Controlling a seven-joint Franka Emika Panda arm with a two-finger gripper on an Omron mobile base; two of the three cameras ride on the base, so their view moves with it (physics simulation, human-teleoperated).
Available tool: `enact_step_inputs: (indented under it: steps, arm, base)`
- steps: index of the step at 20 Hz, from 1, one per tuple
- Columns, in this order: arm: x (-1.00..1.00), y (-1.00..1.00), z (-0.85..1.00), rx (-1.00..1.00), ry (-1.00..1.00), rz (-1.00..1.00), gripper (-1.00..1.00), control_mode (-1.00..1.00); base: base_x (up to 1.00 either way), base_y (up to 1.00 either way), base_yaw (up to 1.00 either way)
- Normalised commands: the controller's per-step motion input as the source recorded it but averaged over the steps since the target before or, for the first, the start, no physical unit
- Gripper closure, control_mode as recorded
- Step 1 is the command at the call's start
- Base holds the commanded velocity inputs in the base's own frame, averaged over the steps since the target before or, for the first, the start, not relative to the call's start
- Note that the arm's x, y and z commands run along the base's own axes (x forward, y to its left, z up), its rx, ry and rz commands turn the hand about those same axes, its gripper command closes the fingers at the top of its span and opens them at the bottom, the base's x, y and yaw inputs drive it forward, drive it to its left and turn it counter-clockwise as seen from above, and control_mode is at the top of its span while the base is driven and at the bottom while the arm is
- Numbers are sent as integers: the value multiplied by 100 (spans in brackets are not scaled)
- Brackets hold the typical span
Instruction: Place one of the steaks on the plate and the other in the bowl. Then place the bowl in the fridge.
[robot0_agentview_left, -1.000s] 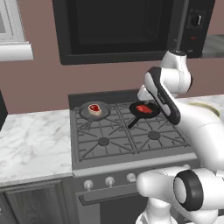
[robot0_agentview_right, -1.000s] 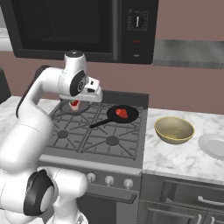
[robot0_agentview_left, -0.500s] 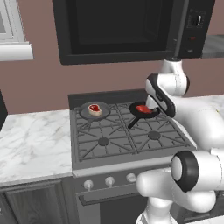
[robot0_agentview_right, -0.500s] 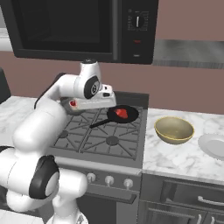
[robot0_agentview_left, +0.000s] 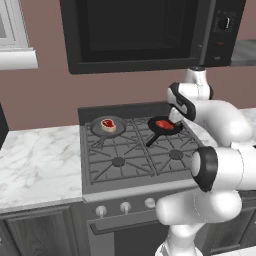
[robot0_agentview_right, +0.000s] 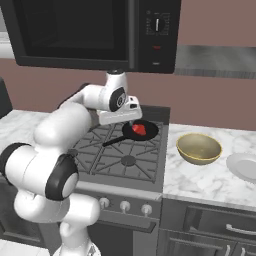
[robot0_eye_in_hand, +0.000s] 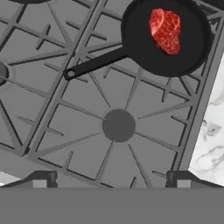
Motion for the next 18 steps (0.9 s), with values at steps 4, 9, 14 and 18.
enact_step_inputs:
  steps: [4, 9, 14, 18]
  arm:
    - [48, -2, -43, 0, 0, 1, -100, -100]
    - [42, -11, -49, 0, 0, 0, -100, -100]
    - [67, -30, -23, 0, 11, 0, -100, -100]
    - [64, -18, -23, 0, 12, 3, -100, -100]
  base:
    - [0, 0, 0]
    - [0, 0, 0]
    - [0, 0, 0]
    - [0, 0, 0]
